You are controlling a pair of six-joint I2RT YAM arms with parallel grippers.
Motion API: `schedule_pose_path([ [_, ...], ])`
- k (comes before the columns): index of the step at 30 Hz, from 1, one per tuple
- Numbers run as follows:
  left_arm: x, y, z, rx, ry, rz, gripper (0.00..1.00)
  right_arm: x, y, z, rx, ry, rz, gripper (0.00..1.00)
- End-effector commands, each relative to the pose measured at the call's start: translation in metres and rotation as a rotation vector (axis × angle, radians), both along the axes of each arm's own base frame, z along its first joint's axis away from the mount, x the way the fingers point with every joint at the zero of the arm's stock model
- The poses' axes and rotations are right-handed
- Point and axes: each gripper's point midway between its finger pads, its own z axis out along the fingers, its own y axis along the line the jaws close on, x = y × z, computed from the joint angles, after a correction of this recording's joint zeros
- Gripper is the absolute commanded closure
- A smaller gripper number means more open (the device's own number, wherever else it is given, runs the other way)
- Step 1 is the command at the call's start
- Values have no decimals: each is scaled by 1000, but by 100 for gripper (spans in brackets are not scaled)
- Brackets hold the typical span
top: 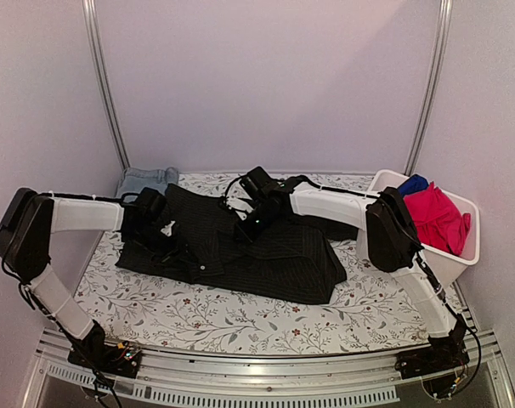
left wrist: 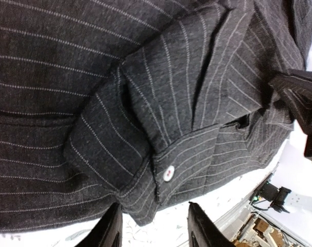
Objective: Fold and stack the mixed laundry pile
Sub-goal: Fold the flattened shirt at the center of the board.
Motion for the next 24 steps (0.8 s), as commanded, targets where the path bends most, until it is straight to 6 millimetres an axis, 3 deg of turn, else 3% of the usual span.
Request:
schedule_pose_path([
  [1, 2, -1, 4, 25, -9, -18, 57, 1, 9, 15, 41, -17, 9, 100],
  [9, -8, 4, -18, 46, 72, 18, 56, 4, 8, 23, 42, -36, -3, 100],
  [14, 2, -1, -15, 30, 40, 17, 60, 4, 7, 27, 46, -39, -2, 100],
  [19, 13, -5, -7, 28, 3, 1, 77, 7, 4, 38, 62, -43, -12, 100],
  [24, 25, -2, 1, 62, -32, -27, 100, 14, -5, 49, 76, -40, -35, 100],
])
